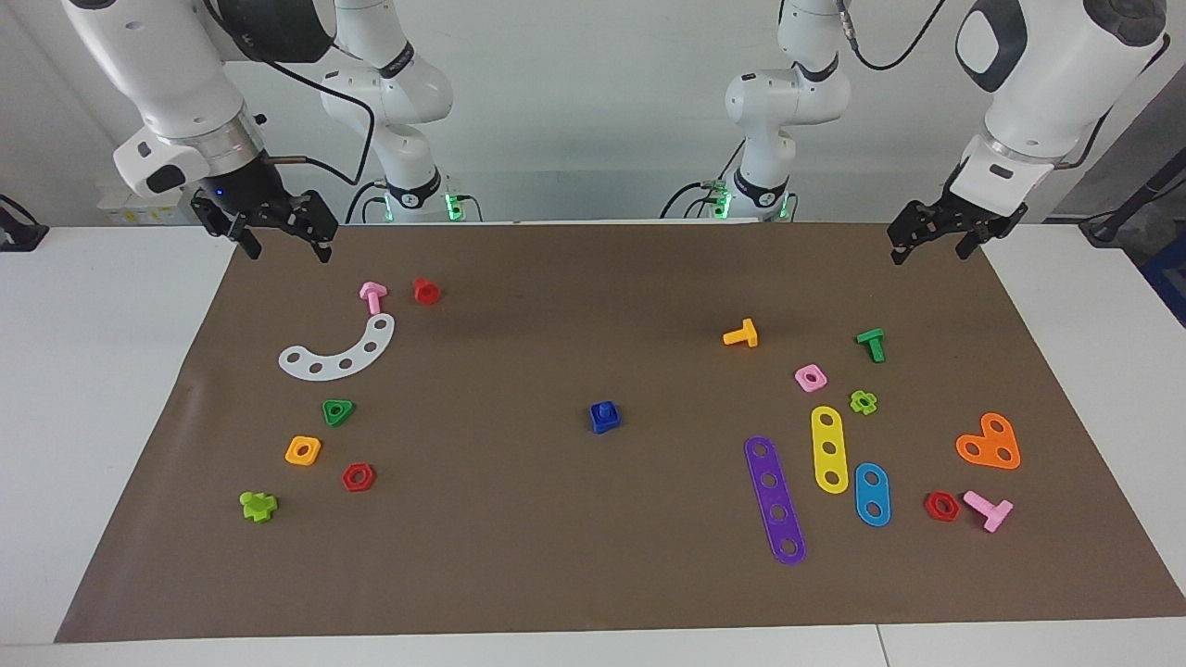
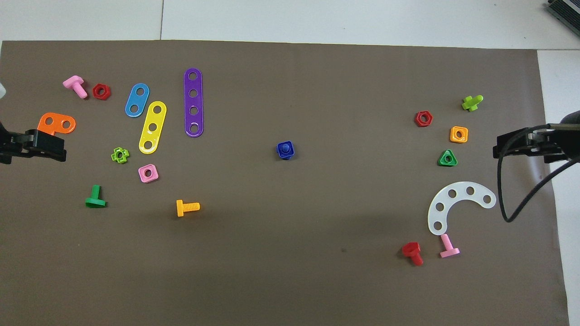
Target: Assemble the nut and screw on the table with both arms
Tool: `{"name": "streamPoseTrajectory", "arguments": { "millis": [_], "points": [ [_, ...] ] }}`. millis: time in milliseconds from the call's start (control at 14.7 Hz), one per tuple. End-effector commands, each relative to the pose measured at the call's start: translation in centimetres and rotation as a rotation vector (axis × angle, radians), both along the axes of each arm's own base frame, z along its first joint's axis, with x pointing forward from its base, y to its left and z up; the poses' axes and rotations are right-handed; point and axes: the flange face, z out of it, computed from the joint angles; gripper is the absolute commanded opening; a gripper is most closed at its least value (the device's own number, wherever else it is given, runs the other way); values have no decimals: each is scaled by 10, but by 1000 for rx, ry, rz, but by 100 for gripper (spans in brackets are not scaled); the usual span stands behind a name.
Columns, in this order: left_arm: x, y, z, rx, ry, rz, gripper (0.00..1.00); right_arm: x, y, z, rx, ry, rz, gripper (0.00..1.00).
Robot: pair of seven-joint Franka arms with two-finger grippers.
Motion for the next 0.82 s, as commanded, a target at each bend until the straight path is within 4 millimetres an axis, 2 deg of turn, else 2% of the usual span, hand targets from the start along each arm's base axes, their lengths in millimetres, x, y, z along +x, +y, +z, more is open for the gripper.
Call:
{"name": "streamPoseTrajectory", "arguments": {
  "millis": [0,272,477,749],
  "points": [
    [-8,-8,9,33,-12,7,100,-8,-1,1,17,-10,4,100],
    [-8,-10,13,26,-30,-8,100,-8,-1,1,17,-12,5,100],
    [1,-6,19,1,-108,0,100,-8,-1,1,17,-10,4,100],
    [4,-8,20,-8,-127,-4,100,-8,-1,1,17,-10,5,100]
  ]
}}
